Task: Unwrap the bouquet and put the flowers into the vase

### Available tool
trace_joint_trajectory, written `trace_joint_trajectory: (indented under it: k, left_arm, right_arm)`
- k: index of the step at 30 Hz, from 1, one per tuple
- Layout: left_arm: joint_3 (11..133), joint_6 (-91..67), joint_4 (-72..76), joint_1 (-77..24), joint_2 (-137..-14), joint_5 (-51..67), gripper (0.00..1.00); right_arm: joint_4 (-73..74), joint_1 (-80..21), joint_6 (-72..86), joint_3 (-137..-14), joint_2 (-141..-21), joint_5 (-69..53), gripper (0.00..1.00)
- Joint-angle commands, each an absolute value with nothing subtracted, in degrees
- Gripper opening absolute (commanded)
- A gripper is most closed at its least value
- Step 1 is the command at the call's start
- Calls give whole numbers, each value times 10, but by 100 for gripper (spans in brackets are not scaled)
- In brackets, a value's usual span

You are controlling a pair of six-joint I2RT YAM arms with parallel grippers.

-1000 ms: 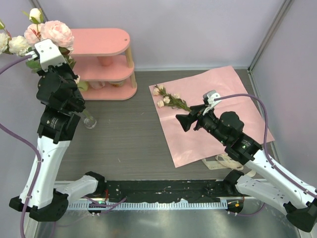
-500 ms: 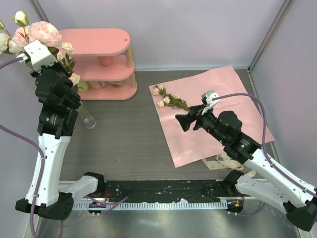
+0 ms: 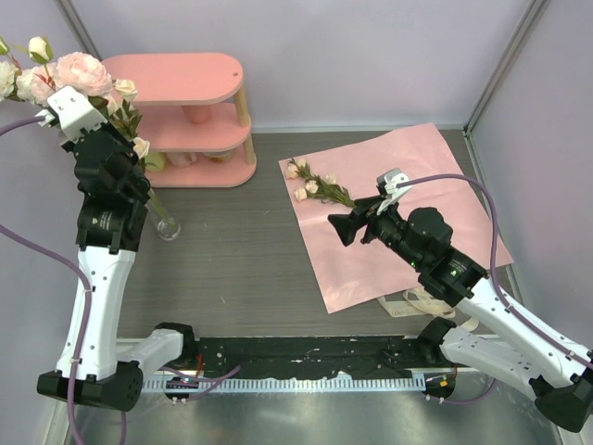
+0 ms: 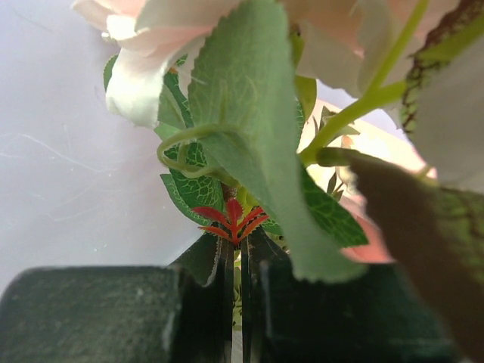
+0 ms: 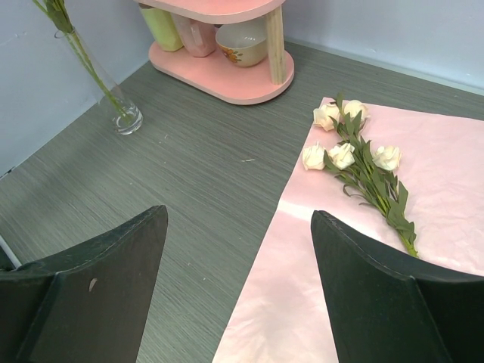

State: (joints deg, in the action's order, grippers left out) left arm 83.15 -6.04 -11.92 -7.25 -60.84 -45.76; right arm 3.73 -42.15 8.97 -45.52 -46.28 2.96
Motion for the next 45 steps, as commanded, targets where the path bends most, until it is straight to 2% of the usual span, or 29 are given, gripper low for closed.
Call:
trace_joint_trajectory:
  k: [1, 45]
  left_arm:
    - [813, -95, -92, -60, -595, -448, 0]
    - [615, -188, -85, -28, -614, -480, 0]
  right_arm:
    - [18, -423, 89, -468, -463, 37, 82]
    - [4, -423, 101, -447, -474, 28, 82]
